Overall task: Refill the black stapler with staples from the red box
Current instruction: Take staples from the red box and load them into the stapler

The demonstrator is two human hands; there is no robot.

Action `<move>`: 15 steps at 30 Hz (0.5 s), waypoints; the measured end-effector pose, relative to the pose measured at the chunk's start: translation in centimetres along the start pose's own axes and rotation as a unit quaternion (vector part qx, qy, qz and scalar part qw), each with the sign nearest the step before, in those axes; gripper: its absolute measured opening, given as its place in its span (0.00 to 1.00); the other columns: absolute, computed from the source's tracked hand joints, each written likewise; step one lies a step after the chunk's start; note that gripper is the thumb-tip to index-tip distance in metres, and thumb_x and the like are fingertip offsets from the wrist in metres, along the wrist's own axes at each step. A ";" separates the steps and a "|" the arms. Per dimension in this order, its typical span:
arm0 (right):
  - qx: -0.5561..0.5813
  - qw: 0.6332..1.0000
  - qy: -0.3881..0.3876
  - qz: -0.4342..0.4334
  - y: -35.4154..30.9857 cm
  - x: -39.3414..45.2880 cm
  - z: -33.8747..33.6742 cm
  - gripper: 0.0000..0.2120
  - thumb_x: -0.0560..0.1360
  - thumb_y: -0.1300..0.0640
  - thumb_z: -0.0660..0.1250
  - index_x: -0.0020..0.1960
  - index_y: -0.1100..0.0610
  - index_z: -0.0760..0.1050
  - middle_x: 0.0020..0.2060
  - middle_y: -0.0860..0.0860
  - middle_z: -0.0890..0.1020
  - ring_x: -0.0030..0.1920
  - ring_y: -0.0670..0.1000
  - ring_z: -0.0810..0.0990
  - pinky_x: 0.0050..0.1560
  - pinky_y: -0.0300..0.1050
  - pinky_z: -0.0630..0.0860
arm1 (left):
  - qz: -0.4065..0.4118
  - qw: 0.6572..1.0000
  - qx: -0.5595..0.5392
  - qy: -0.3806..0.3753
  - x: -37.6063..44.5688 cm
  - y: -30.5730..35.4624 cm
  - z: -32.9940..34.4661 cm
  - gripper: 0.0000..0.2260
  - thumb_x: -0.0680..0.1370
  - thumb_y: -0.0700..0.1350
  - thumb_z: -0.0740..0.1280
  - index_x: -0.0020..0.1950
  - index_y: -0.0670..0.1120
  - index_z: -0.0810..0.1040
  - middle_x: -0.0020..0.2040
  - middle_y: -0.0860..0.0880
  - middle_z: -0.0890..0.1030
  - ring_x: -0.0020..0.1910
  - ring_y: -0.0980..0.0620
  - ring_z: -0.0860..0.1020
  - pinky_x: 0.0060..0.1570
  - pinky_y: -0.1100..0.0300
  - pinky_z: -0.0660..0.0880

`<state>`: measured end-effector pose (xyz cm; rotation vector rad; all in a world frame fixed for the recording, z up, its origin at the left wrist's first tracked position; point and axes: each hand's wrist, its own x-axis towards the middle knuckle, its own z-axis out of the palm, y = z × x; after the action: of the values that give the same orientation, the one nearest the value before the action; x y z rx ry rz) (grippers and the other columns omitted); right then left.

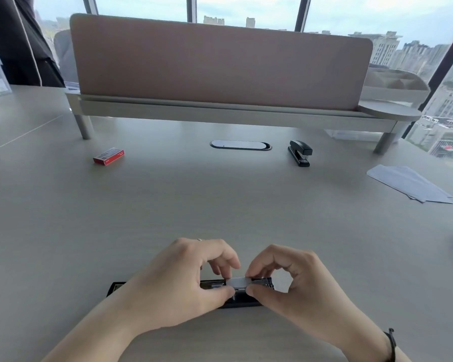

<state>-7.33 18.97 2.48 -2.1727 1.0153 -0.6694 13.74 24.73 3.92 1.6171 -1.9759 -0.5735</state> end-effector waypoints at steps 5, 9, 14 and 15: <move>0.000 1.000 -0.008 0.008 -0.1 -0.1 0.0 0.07 0.68 0.59 0.76 0.42 0.48 0.81 0.39 0.43 0.85 0.45 0.46 0.83 0.43 0.45 0.80 | 0.005 1.000 0.013 0.012 0.0 -0.5 0.3 0.10 0.69 0.54 0.76 0.48 0.59 0.80 0.49 0.66 0.81 0.43 0.65 0.75 0.36 0.72 0.70; 0.005 1.000 -0.014 0.023 -0.2 -0.2 0.0 0.07 0.68 0.58 0.76 0.43 0.47 0.81 0.41 0.42 0.85 0.46 0.46 0.83 0.42 0.51 0.79 | 0.042 0.999 0.033 0.006 0.2 -1.1 0.3 0.06 0.70 0.55 0.74 0.42 0.55 0.82 0.42 0.61 0.83 0.41 0.63 0.80 0.42 0.63 0.78; 0.002 0.999 -0.016 0.030 0.1 0.0 0.0 0.07 0.68 0.56 0.76 0.42 0.47 0.81 0.40 0.42 0.85 0.47 0.45 0.83 0.46 0.46 0.79 | 0.065 0.997 0.035 -0.005 0.3 -1.1 0.4 0.04 0.71 0.54 0.73 0.41 0.54 0.84 0.44 0.62 0.83 0.41 0.64 0.80 0.40 0.63 0.78; 0.001 0.999 -0.016 0.028 0.2 0.0 0.0 0.07 0.67 0.56 0.77 0.42 0.47 0.81 0.40 0.42 0.85 0.47 0.45 0.83 0.47 0.44 0.79 | 0.067 0.997 0.035 -0.006 0.2 -1.1 0.4 0.04 0.71 0.54 0.73 0.41 0.54 0.84 0.44 0.62 0.82 0.41 0.63 0.80 0.40 0.63 0.78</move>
<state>-7.41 18.92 2.32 -2.1382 1.0544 -0.6087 14.27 24.28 2.99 1.5119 -2.1150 -0.4669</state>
